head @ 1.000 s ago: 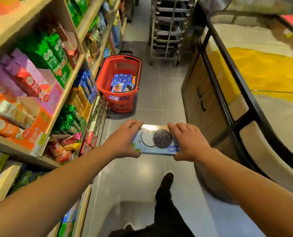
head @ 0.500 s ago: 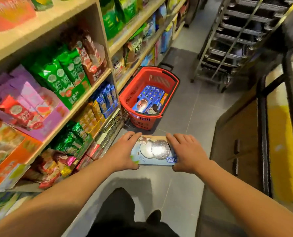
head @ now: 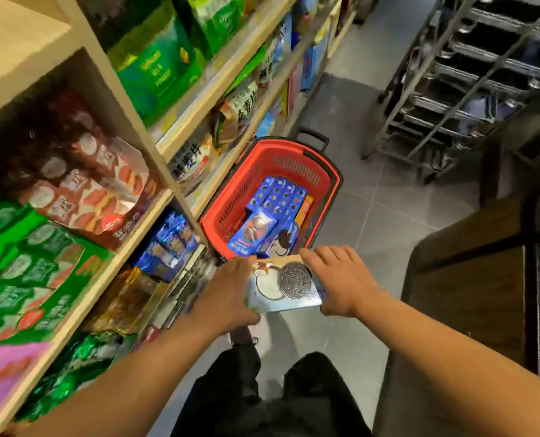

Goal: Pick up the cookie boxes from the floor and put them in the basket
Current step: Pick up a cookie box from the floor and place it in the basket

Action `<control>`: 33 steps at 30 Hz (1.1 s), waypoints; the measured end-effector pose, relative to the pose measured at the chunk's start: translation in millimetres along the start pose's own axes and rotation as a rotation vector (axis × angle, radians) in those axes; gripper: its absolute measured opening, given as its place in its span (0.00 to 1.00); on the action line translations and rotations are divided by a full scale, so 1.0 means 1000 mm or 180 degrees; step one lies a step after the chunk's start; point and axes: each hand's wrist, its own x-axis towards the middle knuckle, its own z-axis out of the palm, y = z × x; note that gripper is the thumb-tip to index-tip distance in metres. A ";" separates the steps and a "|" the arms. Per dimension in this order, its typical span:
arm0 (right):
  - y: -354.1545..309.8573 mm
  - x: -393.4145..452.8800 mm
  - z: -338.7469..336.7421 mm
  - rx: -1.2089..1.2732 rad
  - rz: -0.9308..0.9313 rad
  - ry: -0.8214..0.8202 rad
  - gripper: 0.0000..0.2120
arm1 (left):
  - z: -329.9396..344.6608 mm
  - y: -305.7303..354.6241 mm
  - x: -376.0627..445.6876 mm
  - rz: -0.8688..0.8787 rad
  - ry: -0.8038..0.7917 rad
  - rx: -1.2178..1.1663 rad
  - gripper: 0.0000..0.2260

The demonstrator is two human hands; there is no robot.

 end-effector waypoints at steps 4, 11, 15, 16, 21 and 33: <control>0.033 0.056 -0.019 -0.0106 -0.0135 -0.0069 0.52 | -0.013 -0.002 0.053 -0.0290 -0.0057 -0.0016 0.52; 0.099 0.207 0.013 -0.0342 -0.0849 -0.0627 0.55 | 0.033 -0.030 0.156 -0.1156 -0.0018 -0.0335 0.55; 0.126 0.303 0.042 -0.0622 -0.1368 -0.0696 0.53 | 0.073 -0.056 0.215 -0.1633 0.0157 -0.0727 0.53; 0.130 0.326 0.049 -0.0619 -0.1479 -0.0679 0.52 | 0.079 -0.065 0.229 -0.1733 0.0219 -0.0783 0.53; 0.131 0.428 0.096 -0.0775 -0.1610 -0.0908 0.57 | 0.121 -0.119 0.296 -0.2138 0.0196 -0.0632 0.54; 0.110 0.495 0.176 -0.1051 -0.1959 -0.1128 0.59 | 0.199 -0.169 0.330 -0.2507 0.0266 -0.0602 0.49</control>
